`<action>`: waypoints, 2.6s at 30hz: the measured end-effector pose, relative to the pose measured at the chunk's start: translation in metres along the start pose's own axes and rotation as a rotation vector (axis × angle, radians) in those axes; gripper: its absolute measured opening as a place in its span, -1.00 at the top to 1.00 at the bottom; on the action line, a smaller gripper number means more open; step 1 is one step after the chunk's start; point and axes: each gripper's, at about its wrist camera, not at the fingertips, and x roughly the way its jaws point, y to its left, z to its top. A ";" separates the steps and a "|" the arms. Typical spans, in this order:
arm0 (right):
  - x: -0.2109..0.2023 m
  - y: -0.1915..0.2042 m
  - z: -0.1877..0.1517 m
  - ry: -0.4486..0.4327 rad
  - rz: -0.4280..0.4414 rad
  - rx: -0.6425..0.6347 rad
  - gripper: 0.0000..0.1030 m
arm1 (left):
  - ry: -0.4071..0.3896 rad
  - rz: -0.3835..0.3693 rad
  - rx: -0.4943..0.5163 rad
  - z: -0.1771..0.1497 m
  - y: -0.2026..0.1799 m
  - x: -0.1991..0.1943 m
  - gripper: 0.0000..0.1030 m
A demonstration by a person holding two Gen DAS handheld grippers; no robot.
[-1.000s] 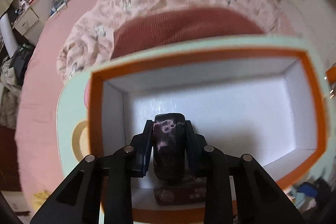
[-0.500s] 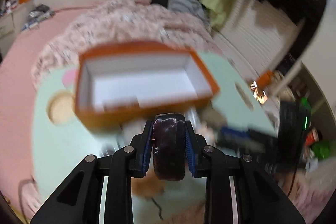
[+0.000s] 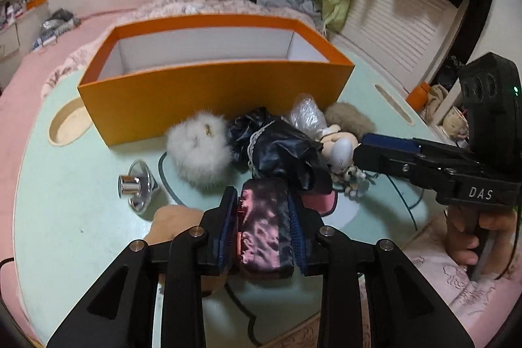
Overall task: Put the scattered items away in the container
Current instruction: 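Grasp the red glittery case in the box and set it on the table, left gripper, then reach into the box and grasp the brown milk-tea carton with the right gripper, then lift the brown carton out and set it on the table, right gripper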
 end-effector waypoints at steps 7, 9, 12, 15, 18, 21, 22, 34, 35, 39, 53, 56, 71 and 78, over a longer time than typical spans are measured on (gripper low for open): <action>-0.022 0.036 0.040 -0.070 -0.033 -0.132 -0.06 | -0.125 0.089 0.009 -0.018 -0.013 -0.010 -0.31; -0.025 0.059 0.070 -0.064 -0.059 -0.180 -0.23 | -0.156 0.116 0.001 -0.021 -0.012 -0.015 -0.32; -0.006 0.085 0.116 0.027 -0.016 -0.180 -0.44 | -0.199 0.142 0.006 -0.026 -0.013 -0.022 -0.32; 0.045 0.088 0.149 0.239 0.023 -0.091 -0.45 | -0.219 0.157 0.024 -0.030 -0.015 -0.024 -0.32; 0.104 0.079 0.161 0.445 -0.045 -0.032 -0.45 | -0.231 0.151 0.028 -0.031 -0.015 -0.024 -0.32; 0.137 0.071 0.160 0.549 -0.143 -0.042 -0.45 | -0.230 0.140 0.016 -0.032 -0.012 -0.024 -0.32; 0.145 0.068 0.161 0.579 -0.151 -0.032 -0.45 | -0.230 0.136 0.009 -0.033 -0.010 -0.024 -0.32; 0.160 0.070 0.152 0.573 -0.221 -0.085 -0.53 | -0.234 0.122 -0.040 -0.034 -0.002 -0.025 -0.32; 0.159 0.070 0.153 0.570 -0.225 -0.090 -0.53 | -0.232 0.124 -0.037 -0.034 -0.002 -0.024 -0.32; 0.156 0.079 0.146 0.554 -0.236 -0.110 -0.53 | -0.229 0.130 -0.027 -0.034 -0.004 -0.023 -0.32; 0.164 0.058 0.171 0.412 -0.310 -0.102 -0.29 | -0.228 0.123 -0.036 -0.035 0.000 -0.024 -0.32; 0.155 0.068 0.176 0.421 -0.232 -0.093 -0.29 | -0.224 0.117 -0.042 -0.035 0.002 -0.023 -0.32; 0.208 0.118 0.144 0.697 -0.259 -0.190 0.09 | -0.222 0.118 -0.042 -0.036 0.000 -0.024 -0.32; 0.203 0.103 0.156 0.594 -0.282 -0.159 0.23 | -0.222 0.118 -0.041 -0.037 -0.002 -0.024 -0.32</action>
